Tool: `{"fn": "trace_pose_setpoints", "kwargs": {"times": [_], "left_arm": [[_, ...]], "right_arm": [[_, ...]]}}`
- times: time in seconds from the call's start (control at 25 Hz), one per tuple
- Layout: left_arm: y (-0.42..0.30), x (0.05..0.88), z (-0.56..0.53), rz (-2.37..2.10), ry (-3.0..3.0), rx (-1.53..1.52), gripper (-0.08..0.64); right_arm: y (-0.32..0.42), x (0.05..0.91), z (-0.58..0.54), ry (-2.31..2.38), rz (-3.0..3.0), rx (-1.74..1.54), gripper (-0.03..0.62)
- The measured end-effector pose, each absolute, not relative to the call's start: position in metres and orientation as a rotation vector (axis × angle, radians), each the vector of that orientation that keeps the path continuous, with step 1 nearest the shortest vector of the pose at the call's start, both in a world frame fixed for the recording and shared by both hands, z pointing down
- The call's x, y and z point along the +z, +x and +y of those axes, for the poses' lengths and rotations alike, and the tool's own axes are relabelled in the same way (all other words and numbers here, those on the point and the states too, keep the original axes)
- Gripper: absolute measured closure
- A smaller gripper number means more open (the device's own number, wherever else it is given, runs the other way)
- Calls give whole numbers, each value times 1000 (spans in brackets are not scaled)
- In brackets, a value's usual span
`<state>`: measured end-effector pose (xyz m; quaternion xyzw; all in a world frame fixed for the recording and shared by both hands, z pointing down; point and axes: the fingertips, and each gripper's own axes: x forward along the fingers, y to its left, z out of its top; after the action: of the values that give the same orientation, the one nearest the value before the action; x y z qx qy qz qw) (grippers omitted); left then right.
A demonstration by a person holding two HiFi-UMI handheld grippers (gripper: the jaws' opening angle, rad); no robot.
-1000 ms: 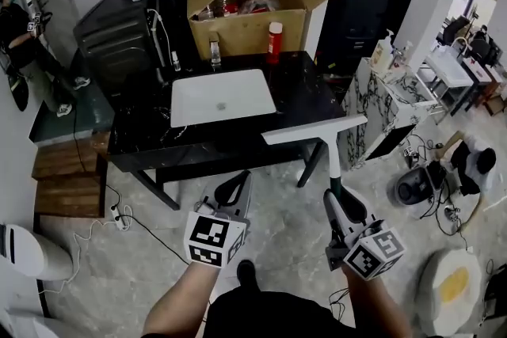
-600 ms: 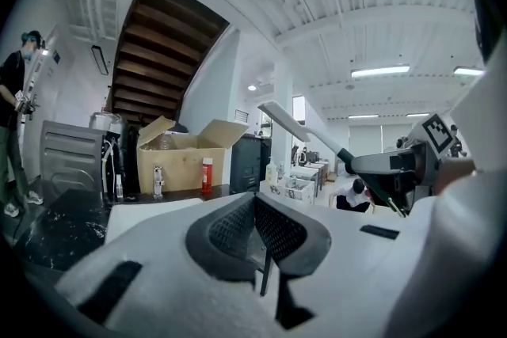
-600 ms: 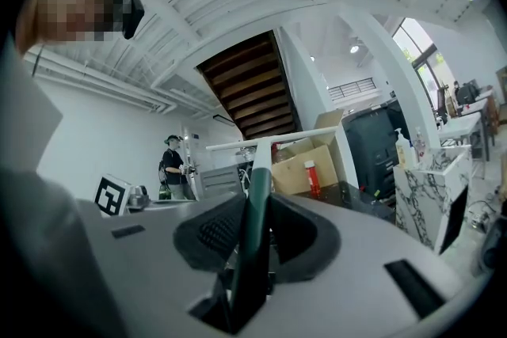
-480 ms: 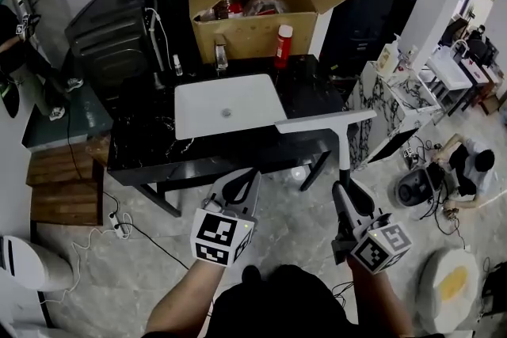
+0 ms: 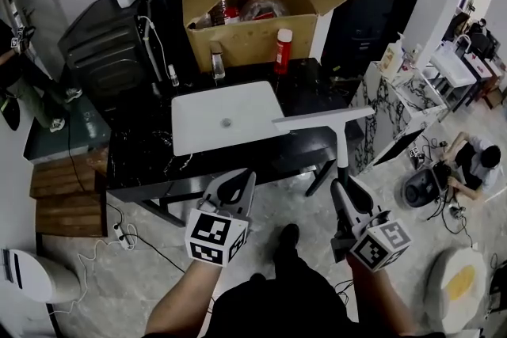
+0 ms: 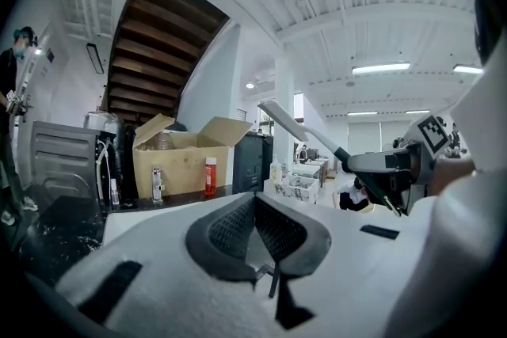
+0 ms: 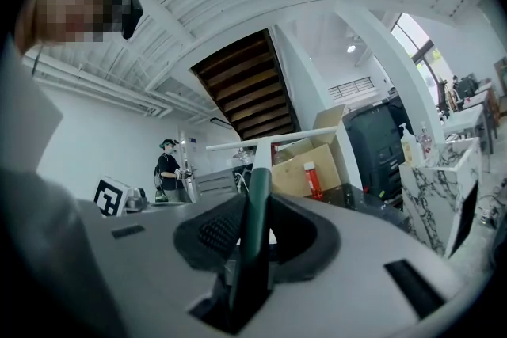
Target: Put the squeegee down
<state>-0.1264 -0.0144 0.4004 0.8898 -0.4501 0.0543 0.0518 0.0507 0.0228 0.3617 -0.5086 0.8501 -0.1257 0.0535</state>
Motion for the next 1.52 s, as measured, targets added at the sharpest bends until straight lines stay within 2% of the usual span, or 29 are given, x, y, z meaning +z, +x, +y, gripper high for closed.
{"fn": "trace_pose_setpoints", "kwargs": {"times": [0.96,1.52], "left_arm": [[-35,408,-247,-1410,2691,260,555],[-67,416,-314,-1268,2732,217,555]], "right_arm": [[129,419,-214,-1472,2624,-558,492],[120,424,-285,-1725,2608,-512,492]]}}
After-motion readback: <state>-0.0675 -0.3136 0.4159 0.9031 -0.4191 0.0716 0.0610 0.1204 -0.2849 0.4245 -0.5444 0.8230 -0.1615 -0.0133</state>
